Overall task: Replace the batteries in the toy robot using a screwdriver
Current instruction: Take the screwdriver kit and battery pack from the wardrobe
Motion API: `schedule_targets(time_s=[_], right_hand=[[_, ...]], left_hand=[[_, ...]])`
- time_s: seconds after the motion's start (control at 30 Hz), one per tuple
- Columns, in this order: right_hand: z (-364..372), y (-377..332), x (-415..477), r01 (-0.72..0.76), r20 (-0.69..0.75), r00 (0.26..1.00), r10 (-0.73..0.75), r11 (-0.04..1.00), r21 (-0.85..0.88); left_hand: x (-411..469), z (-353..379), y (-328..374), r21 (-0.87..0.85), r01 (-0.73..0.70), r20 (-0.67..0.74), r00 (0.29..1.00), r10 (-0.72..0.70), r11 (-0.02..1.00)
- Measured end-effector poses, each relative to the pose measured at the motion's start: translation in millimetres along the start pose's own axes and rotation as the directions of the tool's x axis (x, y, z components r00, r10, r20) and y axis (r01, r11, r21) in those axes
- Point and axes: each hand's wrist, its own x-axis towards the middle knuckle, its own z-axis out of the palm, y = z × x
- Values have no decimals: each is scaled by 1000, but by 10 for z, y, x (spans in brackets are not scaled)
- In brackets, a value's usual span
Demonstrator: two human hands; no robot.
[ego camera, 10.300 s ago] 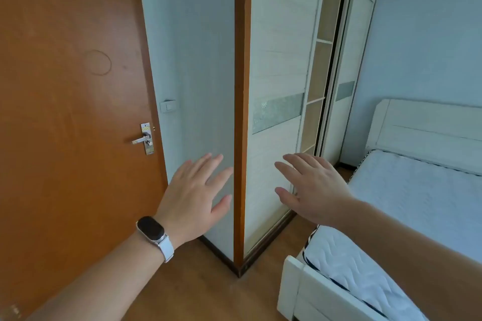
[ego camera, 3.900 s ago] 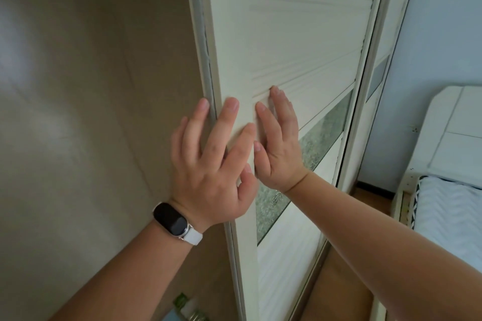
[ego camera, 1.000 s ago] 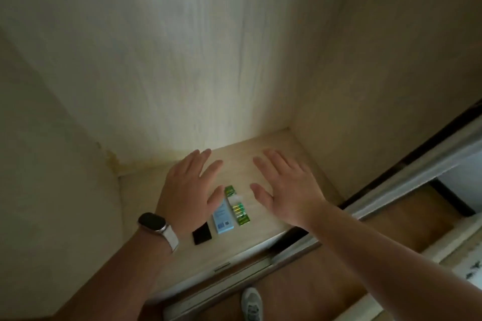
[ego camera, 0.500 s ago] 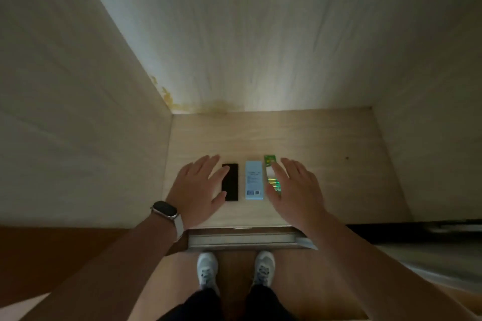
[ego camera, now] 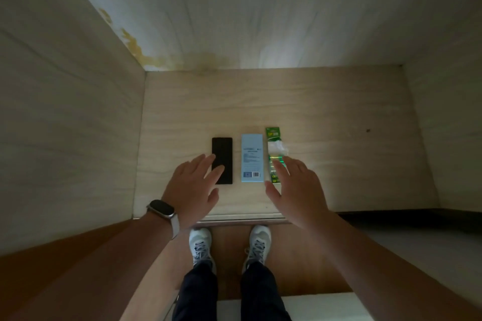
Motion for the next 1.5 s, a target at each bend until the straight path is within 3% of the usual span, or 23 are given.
schedule_targets(time_s=[0.37, 0.5, 0.7, 0.97, 1.13, 1.3, 1.5], right_hand=[[891, 341, 291, -89, -4, 996, 89, 995, 50], [1090, 466, 317, -241, -28, 968, 248, 956, 166], [1243, 590, 497, -501, 84, 862, 500, 813, 296], [1287, 604, 670, -493, 118, 869, 481, 814, 307], [1339, 532, 680, -482, 96, 872, 480, 810, 334], [1374, 407, 709, -522, 72, 839, 539, 763, 381], [1394, 322, 784, -556, 76, 805, 589, 703, 443]], left_hand=[[529, 875, -339, -22, 16, 19, 1000, -16, 1000], [660, 1081, -369, -96, 99, -19, 995, -102, 990], [796, 1336, -275, -188, 312, -19, 947, -321, 931], [897, 1523, -202, -285, 443, -19, 884, -467, 850], [964, 1570, -185, -451, 511, 4, 821, -571, 732], [974, 1598, -186, -547, 540, 43, 781, -622, 640], [994, 1648, -162, -657, 486, 33, 782, -622, 576]])
